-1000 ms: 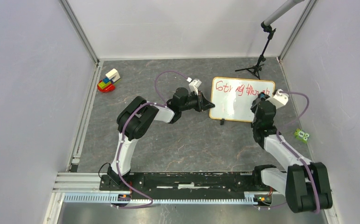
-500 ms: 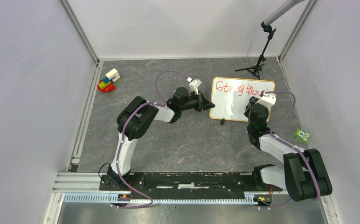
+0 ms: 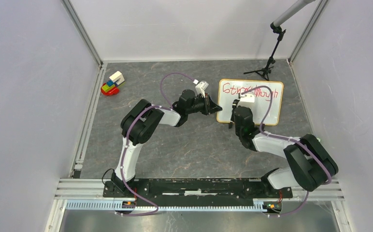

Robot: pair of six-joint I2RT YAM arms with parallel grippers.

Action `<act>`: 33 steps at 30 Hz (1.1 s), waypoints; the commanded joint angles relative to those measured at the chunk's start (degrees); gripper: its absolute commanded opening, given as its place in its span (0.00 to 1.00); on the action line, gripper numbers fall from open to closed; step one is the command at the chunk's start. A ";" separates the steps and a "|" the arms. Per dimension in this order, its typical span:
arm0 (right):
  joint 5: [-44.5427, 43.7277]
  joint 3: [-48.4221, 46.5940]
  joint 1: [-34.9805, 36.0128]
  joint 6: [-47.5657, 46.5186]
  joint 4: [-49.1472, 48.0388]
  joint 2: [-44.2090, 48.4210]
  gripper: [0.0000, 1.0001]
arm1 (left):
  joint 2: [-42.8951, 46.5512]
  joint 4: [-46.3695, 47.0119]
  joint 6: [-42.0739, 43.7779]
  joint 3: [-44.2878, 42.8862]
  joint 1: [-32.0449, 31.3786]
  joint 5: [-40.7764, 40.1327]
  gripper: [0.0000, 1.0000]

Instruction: Erase the whiteboard

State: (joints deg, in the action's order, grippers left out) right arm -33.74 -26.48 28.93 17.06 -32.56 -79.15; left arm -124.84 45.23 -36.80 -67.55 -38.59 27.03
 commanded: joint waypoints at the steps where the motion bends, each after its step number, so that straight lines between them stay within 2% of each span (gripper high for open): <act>1: 1.15 -3.81 4.41 1.06 0.19 -2.98 0.00 | 1.35 -2.80 3.80 -1.27 -0.08 -1.84 0.02; 10: -1.12 -3.85 5.95 1.96 0.43 -3.23 0.00 | 1.28 -3.17 3.33 -1.36 -0.26 -1.32 0.02; 16: -6.59 -1.47 4.94 0.81 2.52 2.18 0.00 | 1.26 -4.77 2.98 -2.49 -0.26 -1.17 0.05; 20: -8.00 0.40 1.31 2.55 4.78 6.03 0.00 | 1.41 -2.82 1.14 -2.59 -0.16 0.42 0.30; 23: -7.17 2.18 -4.43 6.09 6.47 9.51 0.00 | 2.36 -1.88 0.78 -1.95 0.08 0.49 0.42; 25: -8.13 3.39 -6.45 6.35 5.11 11.61 0.00 | 3.46 -1.46 0.23 -1.50 0.67 1.38 0.56; 27: -9.11 3.98 -7.45 4.77 2.42 12.67 0.00 | 5.20 -1.26 0.09 -0.53 1.37 1.95 0.65; 33: -7.23 2.57 -11.15 2.84 -1.24 12.01 0.01 | 9.79 -2.58 -1.25 -0.17 3.99 2.12 0.84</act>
State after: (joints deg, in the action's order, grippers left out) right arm -41.01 -22.90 19.53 21.12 -28.56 -67.37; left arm -121.08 41.69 -37.08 -66.87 -36.69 28.64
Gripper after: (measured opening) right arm 0.243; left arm 0.773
